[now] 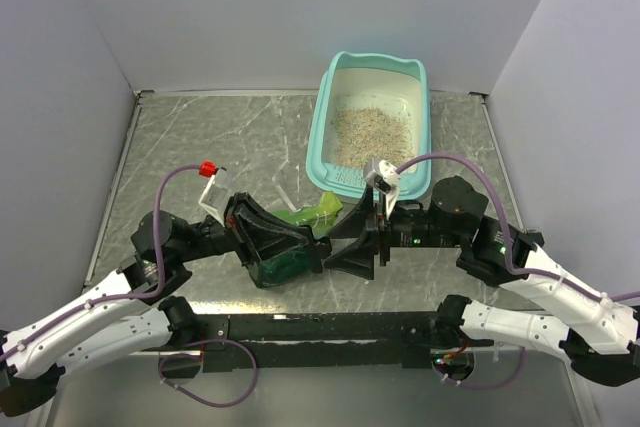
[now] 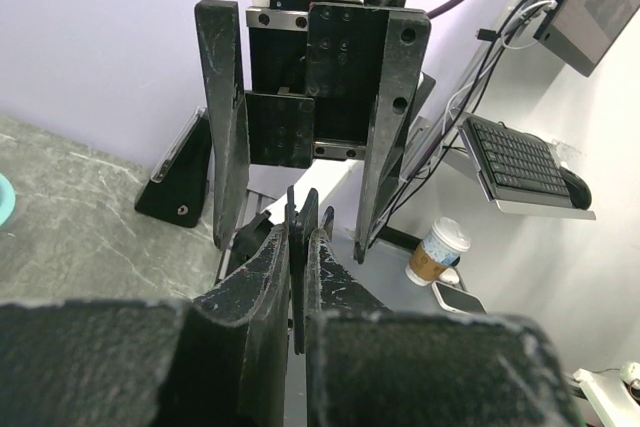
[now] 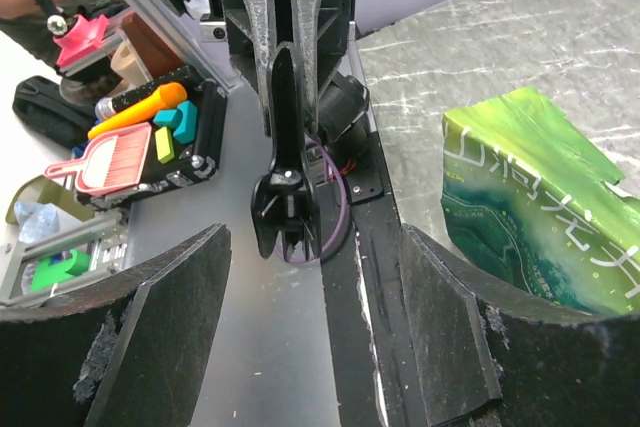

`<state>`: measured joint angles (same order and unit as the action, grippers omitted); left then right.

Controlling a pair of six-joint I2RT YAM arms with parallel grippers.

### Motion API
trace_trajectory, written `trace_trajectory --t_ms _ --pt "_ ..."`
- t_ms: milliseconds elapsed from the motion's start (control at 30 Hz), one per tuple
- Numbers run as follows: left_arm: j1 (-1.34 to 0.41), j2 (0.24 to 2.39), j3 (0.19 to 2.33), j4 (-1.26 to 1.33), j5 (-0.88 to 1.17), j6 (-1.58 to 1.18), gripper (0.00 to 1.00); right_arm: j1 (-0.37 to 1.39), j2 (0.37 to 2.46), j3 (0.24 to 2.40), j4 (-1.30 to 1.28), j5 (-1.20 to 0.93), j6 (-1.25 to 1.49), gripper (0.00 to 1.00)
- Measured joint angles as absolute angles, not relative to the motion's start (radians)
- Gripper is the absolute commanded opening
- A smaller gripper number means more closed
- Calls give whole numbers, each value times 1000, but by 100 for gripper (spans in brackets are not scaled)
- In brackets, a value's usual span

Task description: Fill the litter box with clean litter

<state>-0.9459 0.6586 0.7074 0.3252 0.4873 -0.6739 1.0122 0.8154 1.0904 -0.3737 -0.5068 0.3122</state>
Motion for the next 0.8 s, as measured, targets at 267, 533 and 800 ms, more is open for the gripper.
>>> trace_trajectory --t_ms 267,533,800 --pt "-946 665 715 308 473 -674 5 1012 822 1087 -326 -510 313 74" --pt "-946 668 719 307 471 -674 8 1012 824 1076 -289 -517 314 4" --pt "-942 657 720 293 461 -670 68 1017 836 1071 -277 -503 324 0"
